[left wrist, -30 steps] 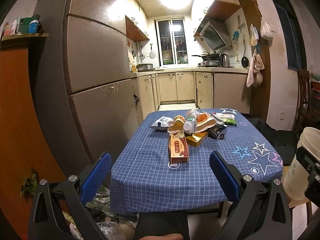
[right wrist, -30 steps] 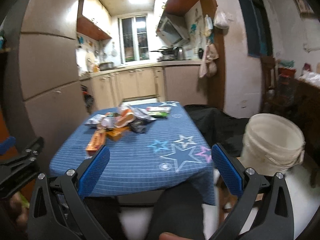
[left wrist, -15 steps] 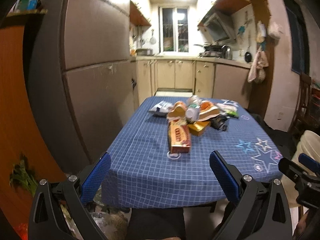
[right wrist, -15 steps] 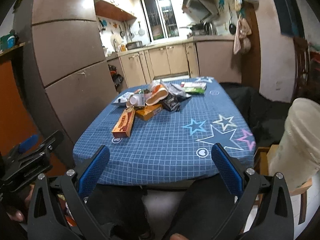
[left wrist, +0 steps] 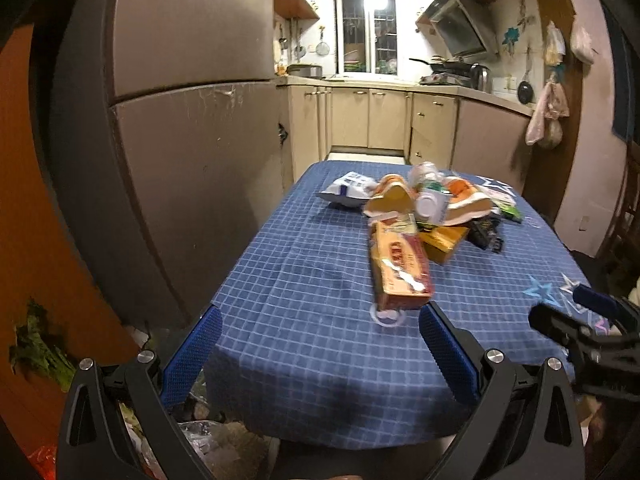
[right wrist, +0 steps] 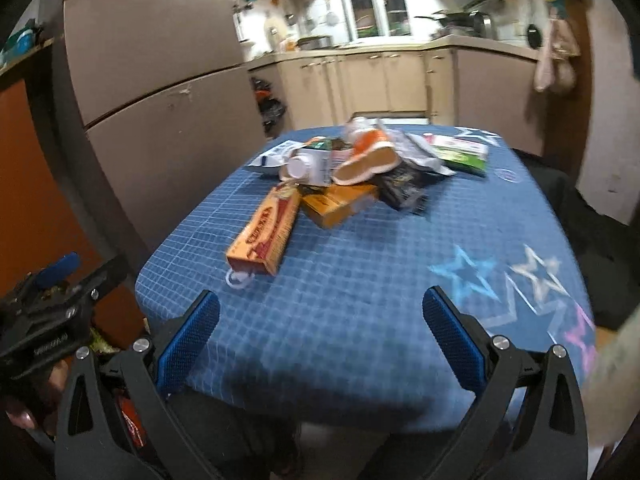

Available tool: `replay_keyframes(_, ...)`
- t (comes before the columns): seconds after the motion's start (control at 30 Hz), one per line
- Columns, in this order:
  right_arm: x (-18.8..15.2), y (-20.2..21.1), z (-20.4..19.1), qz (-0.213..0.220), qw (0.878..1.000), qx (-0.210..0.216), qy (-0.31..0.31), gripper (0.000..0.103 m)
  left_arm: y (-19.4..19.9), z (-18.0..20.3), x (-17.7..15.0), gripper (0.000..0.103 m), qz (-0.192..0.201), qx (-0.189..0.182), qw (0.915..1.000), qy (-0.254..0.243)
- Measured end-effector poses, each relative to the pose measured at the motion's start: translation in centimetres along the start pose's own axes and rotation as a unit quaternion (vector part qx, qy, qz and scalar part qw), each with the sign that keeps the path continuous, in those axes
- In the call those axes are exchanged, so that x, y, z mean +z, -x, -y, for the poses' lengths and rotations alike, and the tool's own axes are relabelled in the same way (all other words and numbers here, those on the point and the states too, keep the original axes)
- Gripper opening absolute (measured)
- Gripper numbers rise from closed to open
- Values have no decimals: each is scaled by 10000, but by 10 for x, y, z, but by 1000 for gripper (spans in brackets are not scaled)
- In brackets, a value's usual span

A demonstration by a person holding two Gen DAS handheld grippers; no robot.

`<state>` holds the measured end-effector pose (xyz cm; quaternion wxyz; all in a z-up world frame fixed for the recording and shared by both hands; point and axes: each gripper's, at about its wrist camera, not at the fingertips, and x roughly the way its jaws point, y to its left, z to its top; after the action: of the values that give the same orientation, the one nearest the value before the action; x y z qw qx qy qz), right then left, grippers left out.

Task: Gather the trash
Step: 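Reach the right tool to the tan-and-red medicine box and grasp it, then grasp the green-and-white drink carton with the left tool while the right tool holds the box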

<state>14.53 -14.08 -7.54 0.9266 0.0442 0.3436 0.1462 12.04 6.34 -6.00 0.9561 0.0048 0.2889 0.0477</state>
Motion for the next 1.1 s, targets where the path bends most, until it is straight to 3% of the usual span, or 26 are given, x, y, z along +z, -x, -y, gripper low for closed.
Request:
replay_keyframes(0.3,38,-100,-24,-745,9943,728,-207,92,-54,-53,5,98,-471,537,9953,656)
replay_keyframes(0.5,42,-150,-49,-1136,9917,576,-177,91,-72,-68,2,98,-585,588,9936,762)
replay_keyframes(0.6,41,-164,-62,-1095,9936,243,131,84,-80,-69,0,98,-681,538,9933,762)
replay_keyframes(0.67,39,-168,-72,-1012,9937,-136,464,68,-84,-69,-1,98,-736,504,9932,753)
replay_keyframes(0.77,35,-163,-65,-882,9952,-22,419,60,-87,-71,-2,98,-757,472,9931,764)
replay_keyframes(0.97,17,-136,-44,-916,9948,293,340,56,-88,-66,2,98,-715,412,9939,733)
replay_keyframes(1.1,0,-93,-26,-787,9953,326,464,56,-88,-54,8,98,-644,272,9962,525)
